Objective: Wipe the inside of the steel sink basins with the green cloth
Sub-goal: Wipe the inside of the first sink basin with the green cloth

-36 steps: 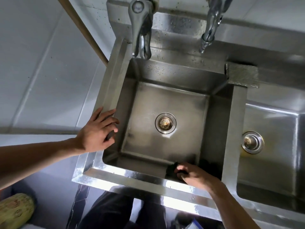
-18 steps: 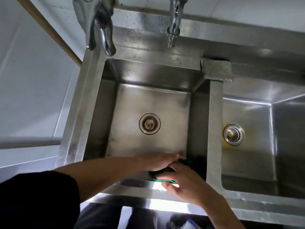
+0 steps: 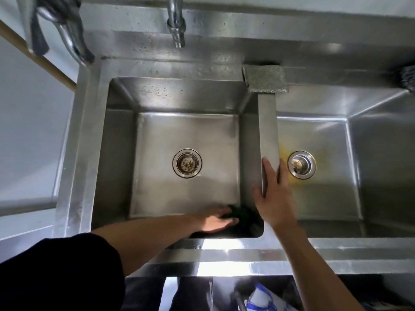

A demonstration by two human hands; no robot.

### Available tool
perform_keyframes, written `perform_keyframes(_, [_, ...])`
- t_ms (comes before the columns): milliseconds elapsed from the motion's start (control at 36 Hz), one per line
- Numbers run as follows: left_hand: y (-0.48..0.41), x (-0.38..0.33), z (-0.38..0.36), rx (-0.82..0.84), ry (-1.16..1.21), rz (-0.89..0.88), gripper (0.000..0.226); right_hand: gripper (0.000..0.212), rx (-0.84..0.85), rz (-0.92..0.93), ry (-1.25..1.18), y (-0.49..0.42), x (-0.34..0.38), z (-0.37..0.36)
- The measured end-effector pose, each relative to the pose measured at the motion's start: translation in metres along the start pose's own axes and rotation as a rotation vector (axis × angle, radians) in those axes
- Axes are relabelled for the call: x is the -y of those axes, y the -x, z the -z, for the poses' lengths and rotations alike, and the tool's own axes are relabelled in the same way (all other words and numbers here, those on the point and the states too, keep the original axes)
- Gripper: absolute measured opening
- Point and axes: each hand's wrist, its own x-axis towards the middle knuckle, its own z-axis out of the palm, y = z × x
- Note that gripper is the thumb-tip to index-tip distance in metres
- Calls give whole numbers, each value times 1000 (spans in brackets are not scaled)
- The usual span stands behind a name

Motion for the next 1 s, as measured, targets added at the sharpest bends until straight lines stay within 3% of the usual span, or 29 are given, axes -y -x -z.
perform_keyframes(83, [0, 6, -3, -15, 78, 17, 79, 77, -25, -1, 3, 0, 0, -1])
perform_keyframes(167, [5, 1, 0, -23, 75, -4, 48, 77, -13, -12, 5, 0, 2, 1])
perform_keyframes(333, [-4, -15, -7, -131, -47, -37, 43, 78, 28, -51, 33, -1, 3, 4])
perform_keyframes(444, [-14, -21, -9, -100, -49, 15, 46, 76, 54, -86, 52, -2, 4, 6])
perform_keyframes(556, [-7, -22, -12, -71, 51, 117, 45, 76, 75, -96, 58, -3, 4, 7])
perform_keyframes(694, [5, -13, -12, 56, 316, -49, 21, 75, 76, -80, 43, -4, 3, 8])
perform_keyframes(778, [2, -29, -8, 24, 214, 63, 42, 75, 91, -87, 35, -5, 2, 8])
perform_keyframes(861, [-16, -29, -5, -65, -34, 126, 42, 76, 79, -90, 41, -5, 2, 8])
perform_keyframes(1000, [-61, 1, -21, -81, -54, 169, 54, 74, 74, -94, 42, -5, 1, 8])
